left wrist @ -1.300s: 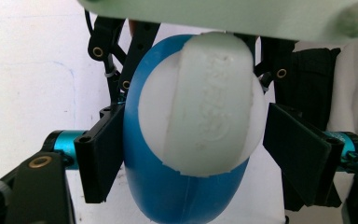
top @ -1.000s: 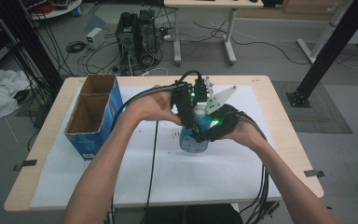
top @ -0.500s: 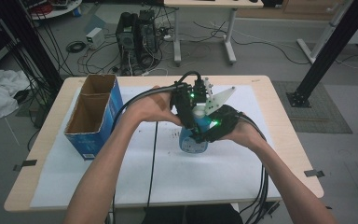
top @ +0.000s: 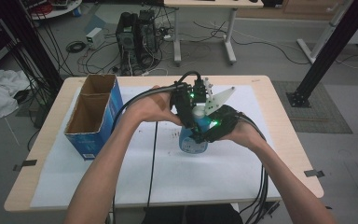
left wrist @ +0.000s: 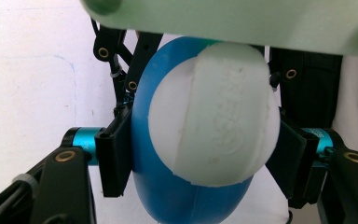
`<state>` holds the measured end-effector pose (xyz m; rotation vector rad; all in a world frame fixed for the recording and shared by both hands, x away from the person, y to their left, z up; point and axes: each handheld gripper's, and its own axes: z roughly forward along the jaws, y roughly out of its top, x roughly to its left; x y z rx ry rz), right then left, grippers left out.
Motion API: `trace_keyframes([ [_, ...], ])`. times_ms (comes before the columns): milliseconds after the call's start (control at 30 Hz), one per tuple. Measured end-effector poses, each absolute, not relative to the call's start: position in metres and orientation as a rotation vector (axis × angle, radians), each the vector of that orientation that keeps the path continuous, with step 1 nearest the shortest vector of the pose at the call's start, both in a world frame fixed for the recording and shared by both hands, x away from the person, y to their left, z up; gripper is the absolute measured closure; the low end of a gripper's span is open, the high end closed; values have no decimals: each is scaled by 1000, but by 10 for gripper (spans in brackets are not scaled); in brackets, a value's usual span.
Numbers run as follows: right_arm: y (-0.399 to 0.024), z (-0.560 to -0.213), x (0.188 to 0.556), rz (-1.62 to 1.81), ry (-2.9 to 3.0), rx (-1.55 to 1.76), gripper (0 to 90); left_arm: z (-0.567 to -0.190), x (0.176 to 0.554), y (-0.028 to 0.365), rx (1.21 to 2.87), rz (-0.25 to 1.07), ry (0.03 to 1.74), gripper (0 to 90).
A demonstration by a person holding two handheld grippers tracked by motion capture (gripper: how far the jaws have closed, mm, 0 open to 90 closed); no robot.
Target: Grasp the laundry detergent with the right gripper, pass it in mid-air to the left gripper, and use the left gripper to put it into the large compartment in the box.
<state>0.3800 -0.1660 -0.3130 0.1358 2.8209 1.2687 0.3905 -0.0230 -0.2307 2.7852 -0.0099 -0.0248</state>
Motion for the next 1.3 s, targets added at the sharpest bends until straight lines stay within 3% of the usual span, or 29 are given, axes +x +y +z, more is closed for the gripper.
trace_keyframes([
  [1300, -164, -315, 376, 1303, 2836, 144, 443, -230, 386, -21, 2796, 6, -15, 378],
])
